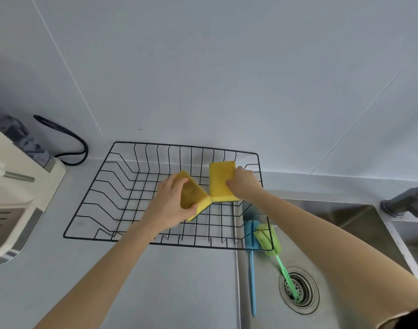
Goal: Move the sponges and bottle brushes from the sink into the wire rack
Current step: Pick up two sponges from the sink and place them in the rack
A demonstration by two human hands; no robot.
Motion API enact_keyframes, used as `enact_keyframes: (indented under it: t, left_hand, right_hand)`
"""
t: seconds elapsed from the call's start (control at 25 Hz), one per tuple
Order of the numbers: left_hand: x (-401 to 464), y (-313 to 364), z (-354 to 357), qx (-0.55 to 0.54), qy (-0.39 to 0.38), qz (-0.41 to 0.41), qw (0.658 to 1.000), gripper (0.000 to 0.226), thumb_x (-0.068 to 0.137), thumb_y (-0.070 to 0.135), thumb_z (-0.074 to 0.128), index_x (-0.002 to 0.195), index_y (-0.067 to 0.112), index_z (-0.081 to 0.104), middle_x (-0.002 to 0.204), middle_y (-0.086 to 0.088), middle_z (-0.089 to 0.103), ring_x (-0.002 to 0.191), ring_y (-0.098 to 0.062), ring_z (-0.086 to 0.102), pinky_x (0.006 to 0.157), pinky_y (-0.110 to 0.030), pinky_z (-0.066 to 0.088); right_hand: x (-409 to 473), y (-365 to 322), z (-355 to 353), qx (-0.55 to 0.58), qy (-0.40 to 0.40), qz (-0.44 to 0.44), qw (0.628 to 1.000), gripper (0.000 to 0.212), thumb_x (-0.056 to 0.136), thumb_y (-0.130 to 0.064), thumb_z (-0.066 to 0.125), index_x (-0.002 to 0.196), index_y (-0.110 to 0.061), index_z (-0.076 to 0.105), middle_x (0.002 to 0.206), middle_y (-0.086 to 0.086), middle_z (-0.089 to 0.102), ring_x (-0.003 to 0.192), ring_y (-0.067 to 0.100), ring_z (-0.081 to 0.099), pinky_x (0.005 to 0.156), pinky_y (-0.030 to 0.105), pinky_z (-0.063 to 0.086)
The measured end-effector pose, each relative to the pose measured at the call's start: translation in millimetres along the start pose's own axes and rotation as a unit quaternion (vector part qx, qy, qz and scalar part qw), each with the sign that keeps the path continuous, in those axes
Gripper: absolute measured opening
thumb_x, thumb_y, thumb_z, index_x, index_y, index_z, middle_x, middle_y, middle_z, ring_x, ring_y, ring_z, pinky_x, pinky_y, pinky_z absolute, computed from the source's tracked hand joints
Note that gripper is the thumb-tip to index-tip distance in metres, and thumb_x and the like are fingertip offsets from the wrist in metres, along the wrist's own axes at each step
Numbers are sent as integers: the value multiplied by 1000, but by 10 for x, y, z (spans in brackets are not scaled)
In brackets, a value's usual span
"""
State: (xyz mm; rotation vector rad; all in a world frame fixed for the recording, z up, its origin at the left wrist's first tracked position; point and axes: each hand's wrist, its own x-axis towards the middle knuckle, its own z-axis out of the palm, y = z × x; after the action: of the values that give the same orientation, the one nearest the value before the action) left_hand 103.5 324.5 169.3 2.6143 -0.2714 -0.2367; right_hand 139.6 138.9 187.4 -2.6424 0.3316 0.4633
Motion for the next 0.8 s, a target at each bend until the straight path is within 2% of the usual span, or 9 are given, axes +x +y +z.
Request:
enact_keyframes:
  t: [0.12,0.24,0.36,0.48,0.56,0.72,0.8]
  left_hand:
    - [52,-22,35,4,-10,0,1000,76,80,40,63,141,16,25,154,-3,14,140,-25,16,109,-40,30]
    - [67,-18,48,8,-10,1,1000,76,79,41,63,140,16,26,153,-4,16,139,-24,17,108,-41,32]
    - [96,-19,38,3,-7,-2,1000,75,79,39,64,140,16,26,153,-4,17,139,-25,17,107,-41,33]
    - [118,-69,23,3,-5,-11,1000,75,79,37,64,140,15,26,153,-4,16,140,-25,16,107,-42,33]
    - [116,-115,20,8,-9,-16,1000,75,79,36,64,140,15,25,153,-5,16,140,-24,14,108,-42,32]
    - [125,-174,24,14,-19,-8,1000,76,80,36,64,140,15,24,153,-3,15,140,-24,14,109,-42,32]
    - [143,-184,31,16,-21,-6,1000,76,80,37,64,141,15,24,154,-3,15,140,-24,13,108,-43,33]
  right_hand:
    - [16,-28,55,-36,-5,8,999,33,92,0,40,124,5,42,126,22,48,107,34,55,74,33,43]
    - [-30,-35,77,-81,-6,-10,997,39,92,-1,42,130,5,37,132,21,40,115,35,52,81,35,45]
    - [-82,-16,104,-121,14,-91,988,43,92,-11,45,133,-1,34,134,21,36,122,35,42,90,38,44]
    - [-77,43,210,-194,-19,-175,965,71,89,-33,55,146,-16,17,146,23,23,135,39,24,107,45,32]
    - [-46,68,305,-252,-24,-198,947,82,85,-37,61,148,-26,9,152,22,12,139,40,16,112,48,24]
    - [10,149,383,-276,41,-225,934,74,86,-7,57,145,-30,19,154,21,10,141,38,11,113,45,25]
    - [3,195,367,-276,48,-235,931,72,86,-1,54,144,-28,23,153,21,12,141,38,12,112,45,28]
